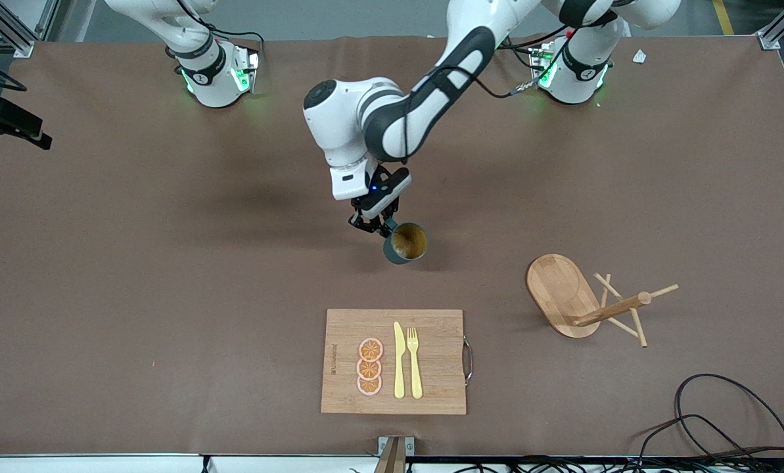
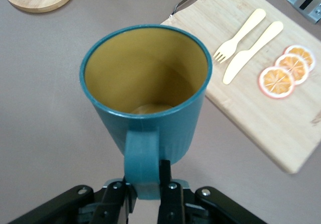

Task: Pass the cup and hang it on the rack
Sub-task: 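Carry the mug with the left gripper toward the wooden rack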

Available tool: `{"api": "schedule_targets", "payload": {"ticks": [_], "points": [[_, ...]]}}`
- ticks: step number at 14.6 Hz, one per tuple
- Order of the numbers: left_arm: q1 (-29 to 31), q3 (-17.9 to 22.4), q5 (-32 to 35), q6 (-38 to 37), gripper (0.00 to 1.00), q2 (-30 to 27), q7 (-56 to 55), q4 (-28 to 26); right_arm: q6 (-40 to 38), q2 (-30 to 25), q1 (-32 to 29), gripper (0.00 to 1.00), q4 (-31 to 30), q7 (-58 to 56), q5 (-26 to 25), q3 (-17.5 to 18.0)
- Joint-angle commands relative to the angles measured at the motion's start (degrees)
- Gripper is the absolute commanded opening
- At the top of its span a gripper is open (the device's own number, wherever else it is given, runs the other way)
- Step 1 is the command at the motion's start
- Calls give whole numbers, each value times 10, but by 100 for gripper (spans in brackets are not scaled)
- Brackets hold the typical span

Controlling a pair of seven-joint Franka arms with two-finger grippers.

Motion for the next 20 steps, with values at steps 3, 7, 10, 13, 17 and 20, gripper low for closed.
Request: {"api": "schedule_targets", "payload": {"ticks": [3, 7, 10, 13, 17, 20], "points": [[68, -4, -145, 9, 1, -88, 96, -19, 3, -17, -4, 100, -20, -1, -8, 5], [115, -4, -253, 24, 1, -125, 147, -19, -6, -18, -4, 100, -14, 0, -7, 5], [154, -4, -342, 32, 1, -149, 190, -19, -15, -18, -5, 100, -5, -1, -7, 2], [203, -4, -453, 35, 1, -168, 254, -21, -30, -15, -6, 100, 6, -8, -7, 2], [252, -2, -589, 35, 0, -189, 334, -34, -36, -16, -5, 100, 9, -21, -7, 3], [294, -2, -704, 34, 0, -208, 419, -73, -47, -17, -4, 100, 13, -18, -6, 4]]}}
